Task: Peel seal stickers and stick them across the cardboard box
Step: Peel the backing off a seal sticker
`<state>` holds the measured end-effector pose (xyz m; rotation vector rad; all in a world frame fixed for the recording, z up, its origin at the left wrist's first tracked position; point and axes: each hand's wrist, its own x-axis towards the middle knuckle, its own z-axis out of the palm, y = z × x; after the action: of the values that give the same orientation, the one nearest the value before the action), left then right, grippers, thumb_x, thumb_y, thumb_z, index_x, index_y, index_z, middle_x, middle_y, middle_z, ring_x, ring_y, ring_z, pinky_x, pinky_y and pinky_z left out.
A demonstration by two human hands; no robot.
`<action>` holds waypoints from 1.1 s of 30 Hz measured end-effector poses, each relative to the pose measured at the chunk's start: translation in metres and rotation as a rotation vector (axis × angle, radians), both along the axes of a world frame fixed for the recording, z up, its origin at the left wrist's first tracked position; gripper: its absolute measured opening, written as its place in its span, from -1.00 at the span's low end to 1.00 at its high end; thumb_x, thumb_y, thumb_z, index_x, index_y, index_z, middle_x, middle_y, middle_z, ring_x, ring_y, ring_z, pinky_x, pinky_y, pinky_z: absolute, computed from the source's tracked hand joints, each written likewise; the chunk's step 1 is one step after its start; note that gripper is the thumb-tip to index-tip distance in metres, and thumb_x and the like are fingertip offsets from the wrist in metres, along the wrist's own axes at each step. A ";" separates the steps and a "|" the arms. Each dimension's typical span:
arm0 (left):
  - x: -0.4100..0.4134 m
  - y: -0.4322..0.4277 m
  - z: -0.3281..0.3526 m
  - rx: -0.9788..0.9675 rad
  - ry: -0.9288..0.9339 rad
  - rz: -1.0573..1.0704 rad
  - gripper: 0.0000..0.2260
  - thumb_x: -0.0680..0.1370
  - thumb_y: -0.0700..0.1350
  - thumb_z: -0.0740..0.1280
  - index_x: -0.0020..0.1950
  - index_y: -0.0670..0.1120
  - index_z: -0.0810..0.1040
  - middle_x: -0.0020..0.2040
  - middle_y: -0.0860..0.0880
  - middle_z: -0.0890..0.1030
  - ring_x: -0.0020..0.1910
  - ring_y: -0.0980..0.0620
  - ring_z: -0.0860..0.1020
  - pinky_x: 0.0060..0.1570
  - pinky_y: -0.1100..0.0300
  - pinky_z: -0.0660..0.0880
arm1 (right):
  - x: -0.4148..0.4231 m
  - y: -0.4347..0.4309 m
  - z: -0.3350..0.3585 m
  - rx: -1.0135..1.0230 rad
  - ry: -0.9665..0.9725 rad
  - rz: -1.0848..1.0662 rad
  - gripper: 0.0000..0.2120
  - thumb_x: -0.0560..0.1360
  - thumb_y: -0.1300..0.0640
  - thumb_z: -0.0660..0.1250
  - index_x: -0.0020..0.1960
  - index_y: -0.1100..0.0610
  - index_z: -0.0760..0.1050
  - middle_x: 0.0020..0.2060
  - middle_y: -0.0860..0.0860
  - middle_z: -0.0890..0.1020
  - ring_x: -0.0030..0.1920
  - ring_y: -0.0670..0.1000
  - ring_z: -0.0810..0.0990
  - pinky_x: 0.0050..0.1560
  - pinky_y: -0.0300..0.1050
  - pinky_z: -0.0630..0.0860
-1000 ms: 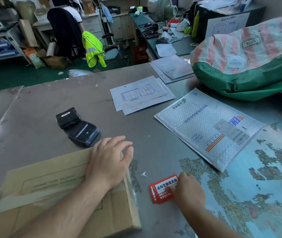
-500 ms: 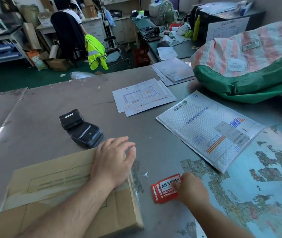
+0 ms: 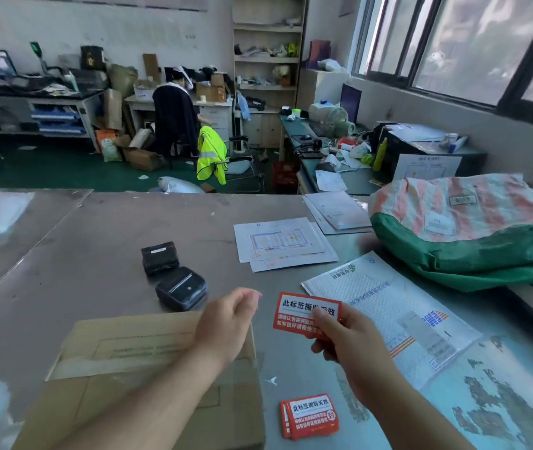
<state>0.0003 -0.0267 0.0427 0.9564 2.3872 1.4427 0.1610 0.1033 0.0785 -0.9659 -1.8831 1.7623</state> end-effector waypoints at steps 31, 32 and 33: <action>-0.098 -0.233 0.000 0.418 -0.675 -0.024 -0.81 0.42 -0.02 0.38 -0.29 -0.13 0.54 -0.34 -0.09 0.61 -0.33 0.06 0.56 -0.30 0.25 0.47 | -0.165 -0.203 -0.004 0.368 -0.207 0.229 -0.88 0.47 0.04 0.49 -0.04 -0.03 0.57 -0.35 -0.07 0.73 -0.35 -0.11 0.70 -0.31 -0.26 0.55; -0.099 -0.233 -0.003 0.462 -0.725 -0.027 -0.80 0.40 -0.02 0.41 -0.30 -0.13 0.55 -0.32 -0.11 0.60 -0.32 0.05 0.55 -0.29 0.24 0.49 | -0.166 -0.202 -0.009 0.391 -0.207 0.210 -0.81 0.44 0.03 0.51 -0.01 -0.07 0.54 -0.32 -0.06 0.73 -0.31 -0.12 0.69 -0.25 -0.24 0.56; -0.100 -0.232 -0.005 0.500 -0.767 -0.025 -0.79 0.37 -0.01 0.45 -0.32 -0.13 0.55 -0.32 -0.14 0.58 -0.31 0.03 0.54 -0.28 0.22 0.50 | -0.167 -0.202 -0.015 0.445 -0.211 0.184 -0.75 0.41 0.01 0.53 0.00 -0.11 0.51 -0.27 -0.07 0.71 -0.23 -0.14 0.67 -0.19 -0.25 0.55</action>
<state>-0.1002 -0.2583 0.0377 0.3755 1.4923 1.9772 -0.0062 -0.0984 0.0639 -0.8538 -2.4270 1.2755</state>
